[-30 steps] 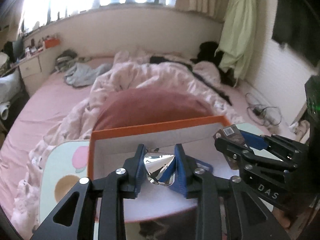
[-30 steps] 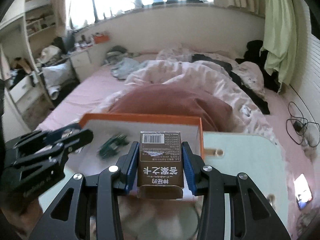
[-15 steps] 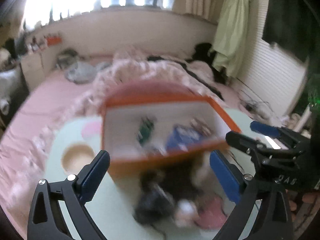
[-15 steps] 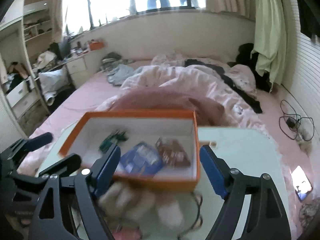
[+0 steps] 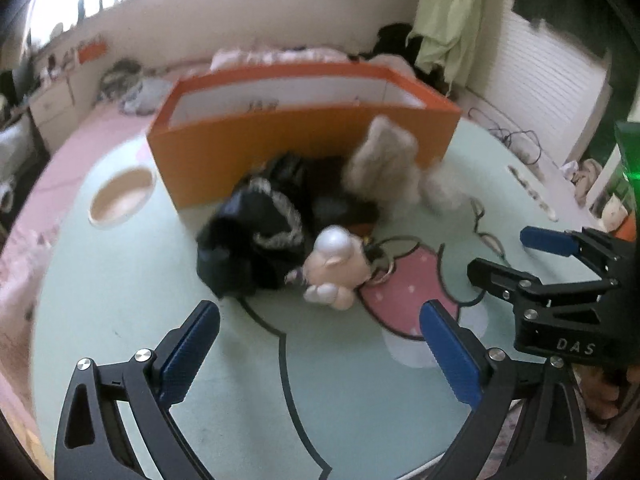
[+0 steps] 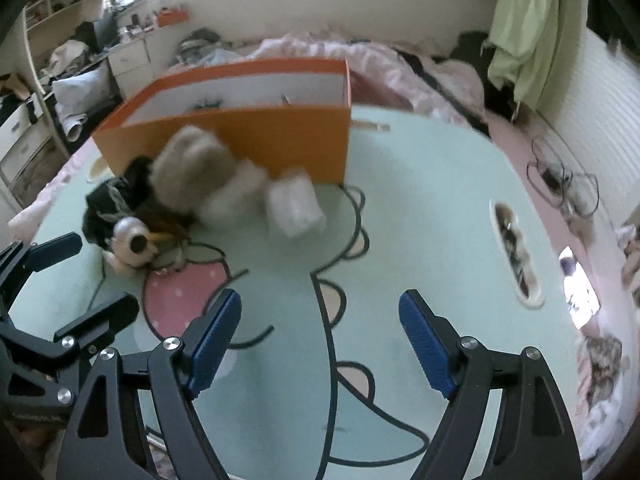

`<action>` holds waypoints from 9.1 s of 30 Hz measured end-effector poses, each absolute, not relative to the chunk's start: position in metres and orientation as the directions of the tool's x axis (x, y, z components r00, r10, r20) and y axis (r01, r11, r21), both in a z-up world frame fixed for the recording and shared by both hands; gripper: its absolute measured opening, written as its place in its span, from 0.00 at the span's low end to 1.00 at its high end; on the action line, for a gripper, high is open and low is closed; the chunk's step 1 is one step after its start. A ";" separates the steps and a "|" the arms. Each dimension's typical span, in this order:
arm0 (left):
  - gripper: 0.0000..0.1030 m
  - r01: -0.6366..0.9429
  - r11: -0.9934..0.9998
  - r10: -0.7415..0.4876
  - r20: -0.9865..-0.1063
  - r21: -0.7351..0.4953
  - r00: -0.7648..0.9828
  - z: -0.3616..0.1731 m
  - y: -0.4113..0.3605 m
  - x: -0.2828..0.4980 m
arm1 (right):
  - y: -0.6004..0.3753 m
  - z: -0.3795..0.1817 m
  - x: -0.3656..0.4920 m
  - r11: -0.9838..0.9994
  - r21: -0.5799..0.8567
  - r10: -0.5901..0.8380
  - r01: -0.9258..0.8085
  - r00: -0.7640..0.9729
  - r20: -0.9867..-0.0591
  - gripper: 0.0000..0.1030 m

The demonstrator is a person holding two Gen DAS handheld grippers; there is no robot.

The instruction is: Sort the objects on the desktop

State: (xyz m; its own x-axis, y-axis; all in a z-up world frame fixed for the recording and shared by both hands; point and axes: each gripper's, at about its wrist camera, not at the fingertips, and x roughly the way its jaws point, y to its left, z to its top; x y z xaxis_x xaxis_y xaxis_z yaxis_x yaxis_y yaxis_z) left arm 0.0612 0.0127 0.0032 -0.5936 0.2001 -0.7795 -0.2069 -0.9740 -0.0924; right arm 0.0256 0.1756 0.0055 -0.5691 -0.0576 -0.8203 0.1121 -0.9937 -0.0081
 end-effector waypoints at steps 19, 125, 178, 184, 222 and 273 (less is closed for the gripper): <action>1.00 -0.232 -0.973 0.152 -0.772 -0.005 -0.617 -0.003 0.023 0.066 | 0.180 -0.006 0.026 -0.991 -0.006 -0.067 0.132 -0.538 -0.841 1.00; 0.94 -0.264 -0.957 0.269 -0.710 -0.121 -0.651 0.031 -0.019 0.068 | 0.170 0.022 0.012 -0.983 0.020 -0.131 0.181 -0.627 -0.768 0.69; 0.91 -0.262 -0.963 0.227 -0.723 -0.065 -0.652 0.004 0.006 0.077 | 0.182 -0.009 0.020 -0.989 0.000 -0.085 0.147 -0.572 -0.816 1.00; 0.79 -0.262 -0.958 0.265 -0.688 -0.112 -0.676 0.015 0.000 0.073 | 0.183 -0.009 0.021 -0.989 0.000 -0.085 0.146 -0.574 -0.814 1.00; 0.39 -0.304 -0.942 0.315 -0.679 -0.141 -0.663 0.006 0.010 0.072 | 0.121 0.024 -0.026 -0.962 0.189 -0.269 0.197 -0.552 -0.789 0.31; 0.95 -0.199 -0.973 0.225 -0.634 -0.114 -0.740 0.080 -0.014 -0.003 | 0.152 0.075 -0.041 -0.994 0.030 -0.100 0.109 -0.723 -0.683 0.67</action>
State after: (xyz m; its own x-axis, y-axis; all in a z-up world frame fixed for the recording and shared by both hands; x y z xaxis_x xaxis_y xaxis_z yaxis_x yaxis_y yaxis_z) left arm -0.0025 -0.0137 0.0803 -0.7398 0.2250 -0.6341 -0.1986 -0.9735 -0.1137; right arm -0.0411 0.1518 0.0747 -0.7235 -0.1001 -0.6831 0.1095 -0.9935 0.0296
